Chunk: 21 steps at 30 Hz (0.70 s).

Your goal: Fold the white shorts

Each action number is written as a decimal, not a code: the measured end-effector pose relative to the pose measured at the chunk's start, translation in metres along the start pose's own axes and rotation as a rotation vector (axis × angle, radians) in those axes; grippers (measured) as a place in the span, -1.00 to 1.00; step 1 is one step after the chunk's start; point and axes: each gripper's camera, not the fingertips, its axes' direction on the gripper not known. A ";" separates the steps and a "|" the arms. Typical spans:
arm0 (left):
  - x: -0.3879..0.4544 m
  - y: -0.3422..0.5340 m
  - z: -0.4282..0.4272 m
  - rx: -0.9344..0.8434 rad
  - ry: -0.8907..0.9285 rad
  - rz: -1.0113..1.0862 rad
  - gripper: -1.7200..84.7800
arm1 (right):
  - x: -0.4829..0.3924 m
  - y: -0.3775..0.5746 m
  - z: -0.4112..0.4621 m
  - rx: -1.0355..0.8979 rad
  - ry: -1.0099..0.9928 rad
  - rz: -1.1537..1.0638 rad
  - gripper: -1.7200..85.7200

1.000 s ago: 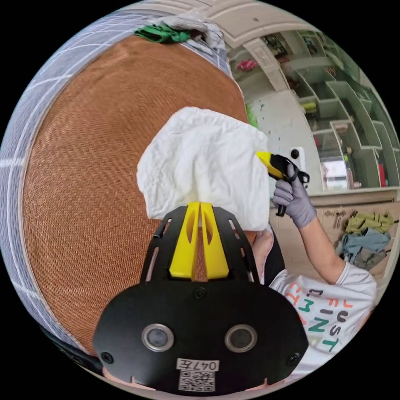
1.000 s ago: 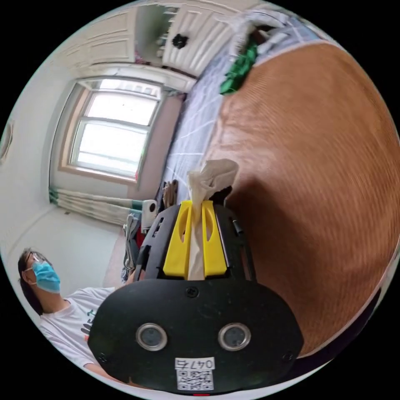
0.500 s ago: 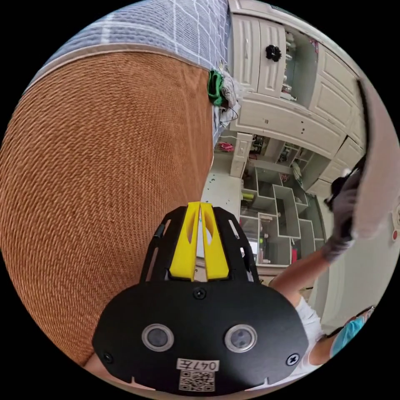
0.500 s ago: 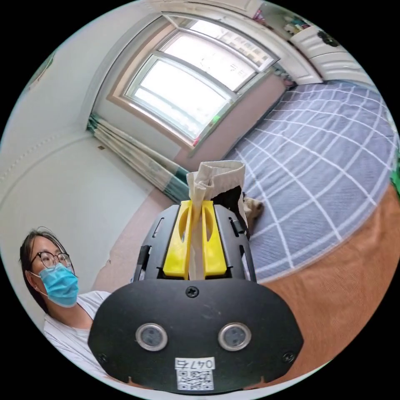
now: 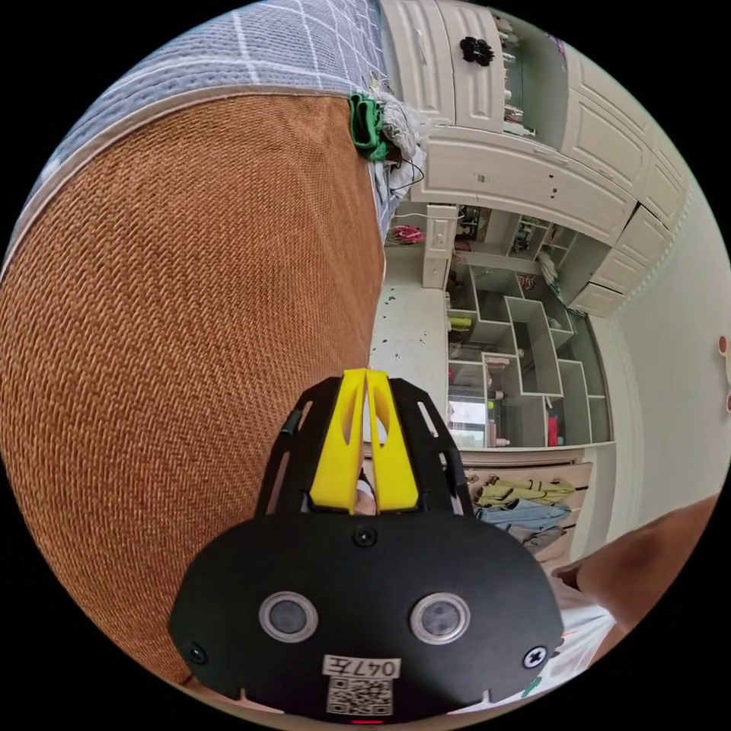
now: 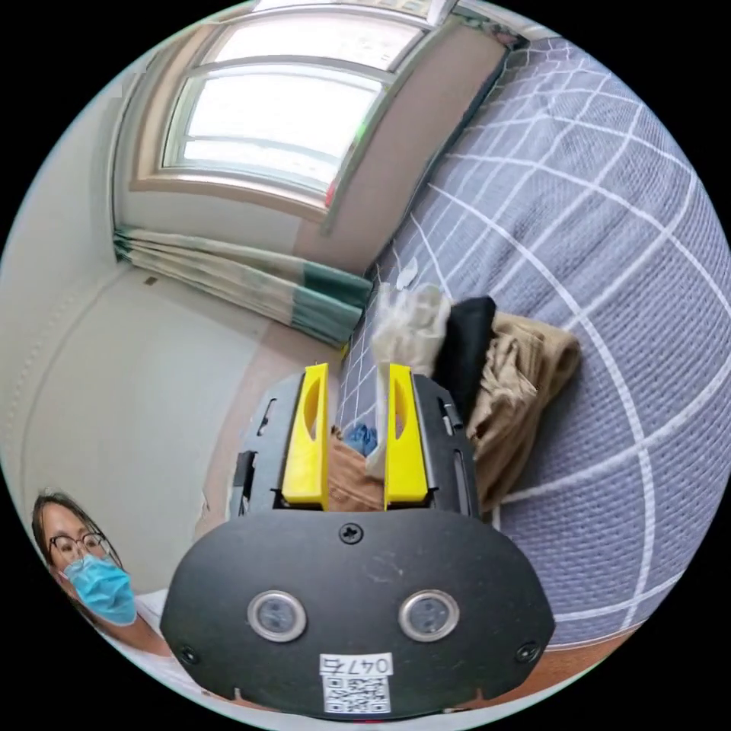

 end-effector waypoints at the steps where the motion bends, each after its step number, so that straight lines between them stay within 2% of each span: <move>1: 0.000 0.000 0.001 0.001 0.002 0.003 -0.98 | 0.005 0.010 -0.024 -0.017 -0.036 -0.011 -0.80; 4: 0.001 -0.001 0.007 0.005 -0.004 0.021 -0.98 | -0.018 0.043 -0.102 -0.034 -0.124 -0.093 -0.81; 7: 0.000 0.001 0.021 -0.024 -0.020 0.033 -0.98 | -0.082 0.093 -0.178 -0.005 -0.194 -0.188 -0.80; 9: -0.006 0.003 0.029 -0.046 -0.016 0.031 -0.98 | -0.132 0.127 -0.207 0.009 -0.165 -0.262 -0.78; 14: -0.010 0.014 0.029 -0.048 -0.018 0.047 -0.98 | -0.263 0.202 -0.231 -0.039 0.052 -0.441 -0.64; 21: -0.022 0.038 0.024 -0.060 -0.064 0.048 -0.98 | -0.341 0.223 -0.223 -0.099 0.311 -0.527 -0.53</move>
